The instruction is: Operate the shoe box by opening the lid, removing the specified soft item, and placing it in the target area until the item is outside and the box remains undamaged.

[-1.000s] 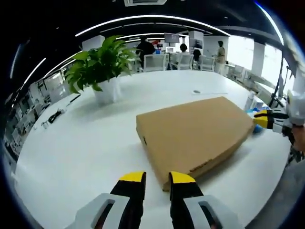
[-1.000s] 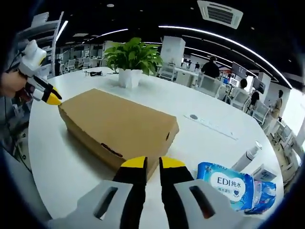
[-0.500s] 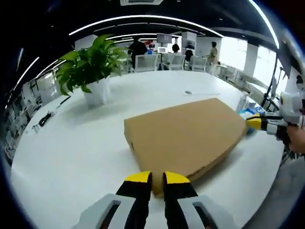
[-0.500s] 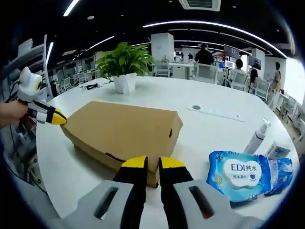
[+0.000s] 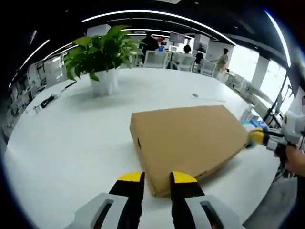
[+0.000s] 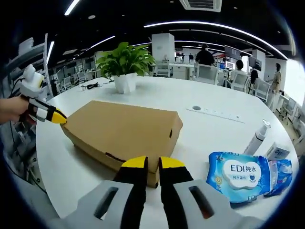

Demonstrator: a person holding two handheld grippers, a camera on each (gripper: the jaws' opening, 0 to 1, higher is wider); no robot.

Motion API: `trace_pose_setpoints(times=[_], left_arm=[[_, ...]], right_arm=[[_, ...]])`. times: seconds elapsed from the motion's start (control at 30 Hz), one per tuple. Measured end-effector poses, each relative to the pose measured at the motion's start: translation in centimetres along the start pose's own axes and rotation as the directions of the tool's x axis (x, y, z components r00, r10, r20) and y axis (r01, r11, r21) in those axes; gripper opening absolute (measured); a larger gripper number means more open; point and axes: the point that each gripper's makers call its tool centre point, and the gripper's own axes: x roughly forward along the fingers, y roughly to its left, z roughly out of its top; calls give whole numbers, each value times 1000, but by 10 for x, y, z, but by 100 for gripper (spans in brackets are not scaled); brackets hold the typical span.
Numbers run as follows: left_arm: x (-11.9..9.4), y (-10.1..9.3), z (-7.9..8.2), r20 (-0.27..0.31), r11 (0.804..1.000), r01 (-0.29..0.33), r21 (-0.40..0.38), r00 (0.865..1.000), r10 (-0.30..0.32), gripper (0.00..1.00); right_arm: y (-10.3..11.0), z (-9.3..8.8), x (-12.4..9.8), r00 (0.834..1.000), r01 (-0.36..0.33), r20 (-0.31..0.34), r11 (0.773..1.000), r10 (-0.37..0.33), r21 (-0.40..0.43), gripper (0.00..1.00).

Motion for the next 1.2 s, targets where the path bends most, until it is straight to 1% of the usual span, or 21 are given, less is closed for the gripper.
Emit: trace_pose_setpoints(times=[0.1,0.23,0.33,0.37,0.47,0.57,0.67,0.73,0.8,0.87,0.93,1.07,1.13,1.2], left_arm=[[1,-2,0,-3,1000,-7,13,1000,7,19],[1,0,1,-3,1000,-5,-1,1000,5,19],[3,-4,3,-4,1000,-1,6,1000,1,19],[4,-3,4,-4,1000,0,6,1000,0,19],[9,-8,8,-5,1000,2,17,1000,-1,19],[15,-6,14,-2,1000,7,21,1000,-7,19],[22,-15,19,-8,999,18,36,1000,-18,19],[25,-13,22,-10,999,22,43,1000,-21,19],[28,-18,25,-7,999,24,45,1000,-23,19],[30,-17,27,-5,999,27,47,1000,-27,19],[33,-22,30,-3,998,30,49,1000,-30,19],[36,-24,33,-2,998,36,56,999,-36,19],[38,-29,36,-2,997,38,63,999,-38,19],[39,-29,37,-2,997,39,70,999,-39,19]], right_arm=[[0,0,0,1000,1,1,1000,-1,2,8],[-1,0,-1,1000,3,2,1000,-3,4,8],[-4,0,0,1000,10,3,1000,-10,5,8],[-5,-1,0,1000,12,4,1000,-12,7,8],[-9,0,-2,1000,22,6,1000,-22,8,8],[-17,0,-2,999,36,9,999,-36,13,8],[-23,0,-2,999,49,9,999,-49,17,8],[-27,0,-2,998,56,8,998,-56,18,8],[-29,1,-2,998,63,9,998,-63,18,8],[-32,1,-3,997,71,11,997,-71,18,7],[-35,2,-3,997,76,13,997,-76,20,7],[-39,2,-3,996,90,15,996,-90,25,7],[-42,2,-3,995,96,15,995,-97,28,7],[-44,2,-3,995,101,15,994,-102,30,7]])
